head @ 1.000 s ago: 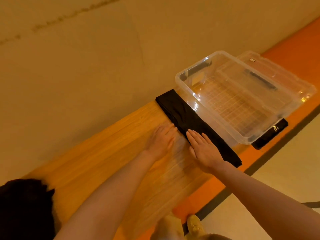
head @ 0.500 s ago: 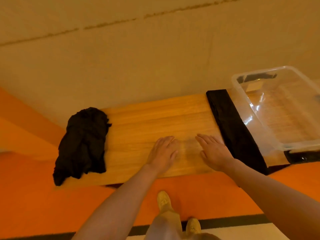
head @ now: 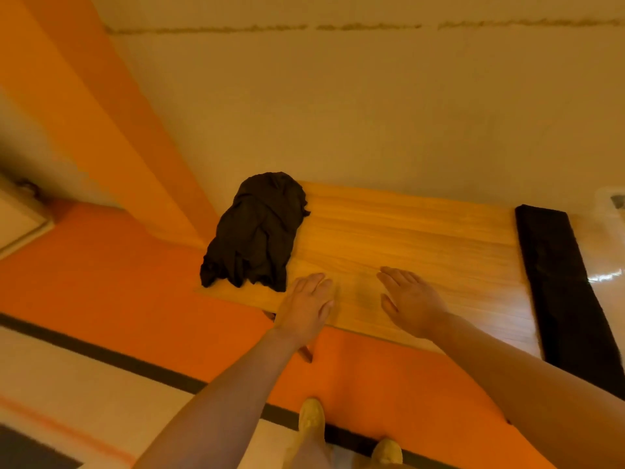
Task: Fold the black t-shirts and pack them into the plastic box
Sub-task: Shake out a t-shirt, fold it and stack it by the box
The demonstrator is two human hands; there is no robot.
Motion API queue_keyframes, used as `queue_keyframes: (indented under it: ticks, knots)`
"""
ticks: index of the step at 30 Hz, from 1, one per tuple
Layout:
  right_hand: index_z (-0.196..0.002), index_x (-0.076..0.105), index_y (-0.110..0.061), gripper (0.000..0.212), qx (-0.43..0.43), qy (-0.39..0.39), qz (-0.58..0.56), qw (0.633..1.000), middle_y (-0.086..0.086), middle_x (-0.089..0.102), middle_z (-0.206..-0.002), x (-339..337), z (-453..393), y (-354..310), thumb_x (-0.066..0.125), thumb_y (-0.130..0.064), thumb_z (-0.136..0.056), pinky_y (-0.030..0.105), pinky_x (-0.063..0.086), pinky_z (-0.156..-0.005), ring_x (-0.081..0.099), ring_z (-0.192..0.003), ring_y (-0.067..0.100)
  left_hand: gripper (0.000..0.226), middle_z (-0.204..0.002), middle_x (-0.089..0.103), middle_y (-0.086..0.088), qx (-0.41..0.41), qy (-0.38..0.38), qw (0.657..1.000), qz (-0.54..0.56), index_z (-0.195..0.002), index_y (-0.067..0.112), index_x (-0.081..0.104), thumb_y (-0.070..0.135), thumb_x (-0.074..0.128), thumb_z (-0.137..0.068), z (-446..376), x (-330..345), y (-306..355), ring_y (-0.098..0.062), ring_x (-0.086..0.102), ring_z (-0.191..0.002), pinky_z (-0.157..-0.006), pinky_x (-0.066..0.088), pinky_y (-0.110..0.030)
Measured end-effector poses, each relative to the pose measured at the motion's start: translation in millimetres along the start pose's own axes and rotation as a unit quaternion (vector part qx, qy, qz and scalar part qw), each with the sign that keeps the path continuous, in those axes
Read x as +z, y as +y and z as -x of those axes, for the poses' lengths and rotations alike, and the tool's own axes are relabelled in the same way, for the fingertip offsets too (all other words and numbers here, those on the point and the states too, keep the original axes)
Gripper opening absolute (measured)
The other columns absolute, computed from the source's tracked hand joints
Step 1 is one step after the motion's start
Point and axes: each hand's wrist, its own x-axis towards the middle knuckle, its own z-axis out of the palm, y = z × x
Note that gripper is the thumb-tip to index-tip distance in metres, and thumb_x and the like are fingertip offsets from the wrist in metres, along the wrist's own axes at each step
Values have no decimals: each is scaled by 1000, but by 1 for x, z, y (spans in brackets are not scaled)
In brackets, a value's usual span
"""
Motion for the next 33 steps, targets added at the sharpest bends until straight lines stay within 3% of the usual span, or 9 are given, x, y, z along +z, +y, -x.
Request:
queue_keyframes:
  ticks: [7,11,17,20,22,23,25,29,33]
  knots:
    - [-150,24,-17,55,-53,-14,15,998,5,19,-159,2,-51,-59,20,-39,-100,33,17,-117,21,-145,19,50,-140,50,-11,-64,67,995,-41,-130,10,57,38,34,-96,18,-19,-68,-29,47,-131,-109,33,-44]
    - [-150,23,-17,51,-74,-26,10,997,3,18,-159,7,-76,-90,31,-32,-102,31,17,-116,21,-144,18,56,-161,6,-5,-127,59,988,-70,-153,16,19,37,35,-103,16,-30,-107,-24,0,-149,-119,4,-39]
    - [-148,30,-15,50,-81,-19,-2,997,7,24,-157,17,-109,-133,38,-23,-100,34,20,-115,25,-143,22,65,-162,-3,-5,-120,18,989,-84,-154,23,9,38,43,-100,6,-37,-157,-24,-8,-148,-119,-3,-37]
    - [-147,31,-14,49,-81,-11,-6,997,6,27,-156,21,-127,-149,38,-23,-99,35,22,-114,28,-142,22,61,-159,17,-9,-69,24,993,-97,-148,22,35,34,59,-93,-3,-35,-172,-30,11,-148,-119,9,-44]
    - [-143,40,-12,47,-69,-3,-8,998,9,36,-151,24,-137,-160,43,-23,-98,39,28,-112,37,-138,26,36,-139,52,-9,-1,71,993,-99,-117,20,67,27,73,-82,-9,-32,-176,-29,45,-132,-112,25,-43]
    - [-138,47,-11,44,-60,9,-8,998,11,44,-145,26,-143,-164,48,-23,-96,42,33,-109,45,-132,29,20,-123,62,-5,34,111,987,-107,-97,20,74,26,75,-78,-12,-30,-176,-25,57,-119,-105,30,-39]
    - [-126,59,-10,38,-34,43,-14,998,11,58,-130,29,-152,-173,58,-26,-91,44,42,-101,57,-118,31,7,-103,67,1,60,146,982,-100,-78,23,74,28,75,-74,-17,-29,-173,-18,65,-98,-95,33,-34]
    - [-124,59,-13,40,-3,39,-15,999,7,56,-129,30,-162,-183,54,-38,-94,42,37,-105,53,-121,28,22,-99,65,6,22,127,991,-48,-90,23,71,34,76,-71,-21,-24,-172,-16,63,-94,-93,40,-33]
    - [-95,73,-17,16,4,90,-27,996,5,66,-108,33,-165,-182,66,-30,-87,42,49,-91,65,-100,28,17,-92,66,6,29,177,984,-10,-84,21,72,21,56,-78,-22,-26,-173,-14,64,-88,-91,33,-29]
